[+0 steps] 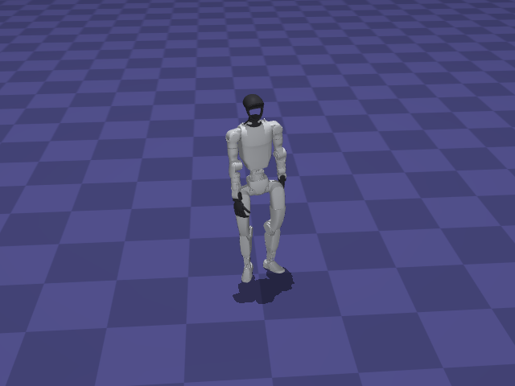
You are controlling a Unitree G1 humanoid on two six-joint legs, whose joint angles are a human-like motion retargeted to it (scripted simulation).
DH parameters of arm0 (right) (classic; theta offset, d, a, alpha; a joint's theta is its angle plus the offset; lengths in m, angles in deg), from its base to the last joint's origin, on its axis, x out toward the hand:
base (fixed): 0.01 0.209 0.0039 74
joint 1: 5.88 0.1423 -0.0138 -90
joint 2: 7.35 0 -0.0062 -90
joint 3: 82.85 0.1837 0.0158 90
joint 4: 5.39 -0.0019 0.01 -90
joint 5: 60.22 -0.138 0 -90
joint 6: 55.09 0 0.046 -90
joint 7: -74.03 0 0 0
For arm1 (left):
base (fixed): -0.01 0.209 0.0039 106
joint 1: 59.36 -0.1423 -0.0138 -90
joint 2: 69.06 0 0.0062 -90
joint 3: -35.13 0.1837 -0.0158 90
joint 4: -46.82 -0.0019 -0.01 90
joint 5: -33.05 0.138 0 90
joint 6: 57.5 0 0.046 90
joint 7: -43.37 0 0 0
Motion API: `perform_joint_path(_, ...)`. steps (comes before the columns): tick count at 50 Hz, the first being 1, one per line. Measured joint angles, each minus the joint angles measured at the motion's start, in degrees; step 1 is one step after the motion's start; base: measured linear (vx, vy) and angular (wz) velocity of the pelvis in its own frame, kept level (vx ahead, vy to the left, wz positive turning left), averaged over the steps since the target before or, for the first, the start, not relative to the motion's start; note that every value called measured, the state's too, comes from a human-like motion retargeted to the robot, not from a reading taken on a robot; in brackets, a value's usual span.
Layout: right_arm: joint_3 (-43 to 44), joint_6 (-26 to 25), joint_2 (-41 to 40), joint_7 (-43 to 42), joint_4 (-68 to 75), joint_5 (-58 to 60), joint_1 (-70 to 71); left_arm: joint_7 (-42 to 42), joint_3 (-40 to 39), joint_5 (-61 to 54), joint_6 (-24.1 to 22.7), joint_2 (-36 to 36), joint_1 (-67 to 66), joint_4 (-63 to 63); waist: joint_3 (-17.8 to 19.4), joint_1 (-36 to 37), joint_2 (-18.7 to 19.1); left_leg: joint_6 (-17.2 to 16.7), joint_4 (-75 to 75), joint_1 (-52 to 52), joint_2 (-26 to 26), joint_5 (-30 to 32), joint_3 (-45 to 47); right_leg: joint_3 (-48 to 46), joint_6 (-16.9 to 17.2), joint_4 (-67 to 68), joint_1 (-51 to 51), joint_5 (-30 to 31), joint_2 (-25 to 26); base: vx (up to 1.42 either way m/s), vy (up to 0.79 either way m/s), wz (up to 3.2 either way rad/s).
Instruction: In place motions
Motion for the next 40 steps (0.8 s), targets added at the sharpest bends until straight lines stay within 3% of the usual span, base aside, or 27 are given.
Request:
perform_joint_path(10, -7.70, 8.37, -4.12, 1.74, -23.12, -0.21, 7.79, 0.18, -6.19, -3.63, 3.23, -0.86, -22.14, -4.38, -0.11, -1.58, 0.30, -0.87, -0.58, 1.19, 1.33, 0.22, 3.71, 4.58, -0.58, 0.77, -2.15, 0.08, 1.56, 0.02, -0.03, -0.36)
perform_joint_path(17, -7.45, 8.95, -1.16, -0.81, -19.70, 6.11, 0.56, 0.81, -2.70, -4.37, 4.79, -2.19, -14.55, -4.38, -0.86, -2.13, -0.75, -0.78, -0.28, 0.32, 1.49, 0.30, 3.57, 3.85, -0.44, 0.63, -2.29, -0.01, 1.27, 0.00, -0.01, 0.06)
perform_joint_path(24, 6.19, 3.58, 2.17, -6.18, 1.55, 4.74, -13.47, -3.67, 5.15, -1.77, 4.44, -2.61, 11.10, -2.20, -0.07, -1.23, -2.71, -0.10, 1.27, -1.94, 0.02, 0.26, -1.44, -2.26, 0.77, -0.46, 0.53, -0.27, -0.88, -0.03, 0.01, 0.69)
perform_joint_path(27, 12.70, -1.93, 4.12, -6.42, 11.12, 3.22, -19.45, -6.11, 8.87, -2.41, 3.21, -0.24, 19.97, 4.93, 0.60, -0.46, -3.47, 0.40, 1.61, -2.72, -1.04, 0.41, -4.00, -4.90, 1.35, -0.78, 1.97, -0.48, -1.73, 0.01, 0.03, 0.92)
perform_joint_path(30, 16.15, -8.94, 5.80, -4.41, 11.12, 2.12, -28.41, -7.27, 11.44, -3.43, 0.48, 2.69, 25.60, 13.40, 0.74, 0.07, -3.57, 0.74, 1.77, -3.48, -1.89, 0.53, -5.97, -6.87, 1.80, -1.01, 2.89, -0.61, -2.32, 0.05, 0.05, 0.69)
perform_joint_path(35, 19.11, -9.72, 7.38, -6.45, 11.12, 2.76, -35.31, -7.72, 14.08, -5.18, -5.44, 4.27, 28.37, 27.90, 0.82, -0.62, -3.13, 0.88, 1.75, -4.02, -2.50, 0.65, -6.94, -7.89, 2.04, -1.11, 3.21, -0.59, -2.75, 0.01, 0.03, 0.21)
perform_joint_path(40, 15.85, -9.74, 7.45, -10.06, 11.12, -0.58, -32.23, -3.05, 15.93, -4.86, -9.69, 2.03, 24.27, 35.05, 0.54, 0.12, -1.87, 0.70, 1.45, -3.42, -2.02, 0.41, -5.62, -6.17, 1.63, -0.85, 2.42, -0.46, -2.23, 0.00, 0.03, -0.33)
